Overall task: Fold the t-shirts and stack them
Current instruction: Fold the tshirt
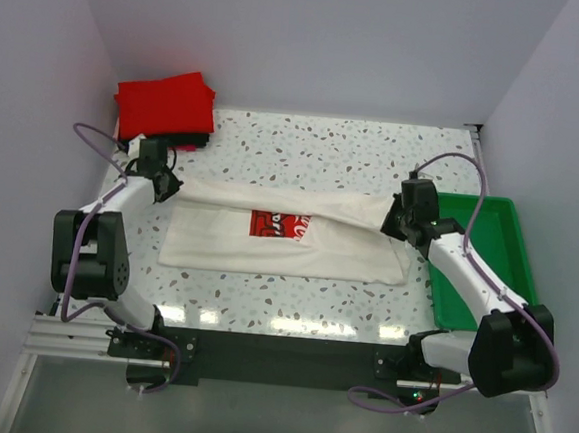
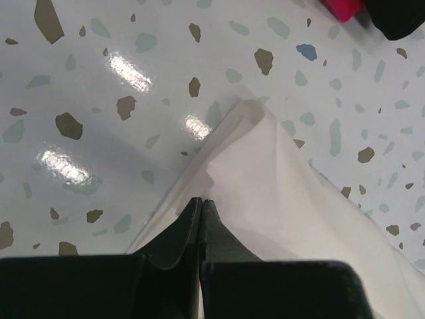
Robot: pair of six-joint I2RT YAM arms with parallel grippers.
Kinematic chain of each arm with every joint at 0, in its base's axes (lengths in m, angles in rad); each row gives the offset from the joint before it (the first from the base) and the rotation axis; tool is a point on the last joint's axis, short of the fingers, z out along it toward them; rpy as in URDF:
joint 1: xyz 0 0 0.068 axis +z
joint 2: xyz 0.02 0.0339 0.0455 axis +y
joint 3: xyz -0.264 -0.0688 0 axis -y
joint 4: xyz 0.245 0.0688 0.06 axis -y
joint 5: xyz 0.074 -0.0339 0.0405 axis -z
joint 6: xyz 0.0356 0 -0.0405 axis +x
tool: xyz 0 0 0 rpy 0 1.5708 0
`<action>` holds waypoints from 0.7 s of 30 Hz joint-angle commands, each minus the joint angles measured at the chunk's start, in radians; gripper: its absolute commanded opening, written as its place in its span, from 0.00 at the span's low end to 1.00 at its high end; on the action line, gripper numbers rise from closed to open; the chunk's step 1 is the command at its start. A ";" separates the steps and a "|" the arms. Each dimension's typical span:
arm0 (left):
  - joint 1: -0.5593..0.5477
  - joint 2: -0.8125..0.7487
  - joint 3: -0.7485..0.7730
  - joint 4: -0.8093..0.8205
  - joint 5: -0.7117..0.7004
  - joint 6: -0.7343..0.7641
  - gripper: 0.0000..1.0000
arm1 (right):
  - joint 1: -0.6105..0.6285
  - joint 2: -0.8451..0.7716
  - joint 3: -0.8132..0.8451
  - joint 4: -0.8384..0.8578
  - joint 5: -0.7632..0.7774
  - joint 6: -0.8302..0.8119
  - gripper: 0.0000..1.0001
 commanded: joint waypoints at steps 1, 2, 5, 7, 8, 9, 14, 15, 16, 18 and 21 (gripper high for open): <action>0.010 -0.061 -0.023 0.047 -0.005 -0.035 0.00 | 0.006 -0.041 -0.031 0.026 -0.034 0.027 0.00; 0.010 -0.066 -0.037 0.045 -0.005 -0.037 0.00 | 0.006 -0.044 -0.039 0.029 -0.034 0.027 0.00; 0.009 -0.093 -0.069 0.044 -0.013 -0.055 0.00 | 0.006 -0.051 -0.071 0.031 -0.036 0.032 0.00; 0.009 -0.112 -0.085 0.045 -0.016 -0.064 0.00 | 0.006 -0.051 -0.079 0.031 -0.044 0.033 0.00; 0.009 -0.116 -0.098 0.047 -0.016 -0.067 0.00 | 0.006 -0.055 -0.090 0.033 -0.044 0.035 0.00; 0.009 -0.119 -0.103 0.044 -0.014 -0.070 0.00 | 0.006 -0.056 -0.094 0.034 -0.045 0.038 0.00; 0.009 -0.158 -0.164 0.054 -0.014 -0.101 0.00 | 0.006 -0.073 -0.122 0.023 -0.031 0.038 0.00; 0.009 -0.171 -0.174 0.056 -0.014 -0.106 0.00 | 0.007 -0.074 -0.123 0.023 -0.031 0.036 0.00; 0.010 -0.179 -0.181 0.056 -0.014 -0.110 0.00 | 0.006 -0.076 -0.128 0.020 -0.034 0.035 0.00; 0.009 -0.201 -0.212 0.068 -0.013 -0.118 0.00 | 0.006 -0.073 -0.139 0.020 -0.036 0.038 0.00; 0.010 -0.230 -0.250 0.074 -0.014 -0.133 0.00 | 0.006 -0.070 -0.156 0.020 -0.027 0.039 0.00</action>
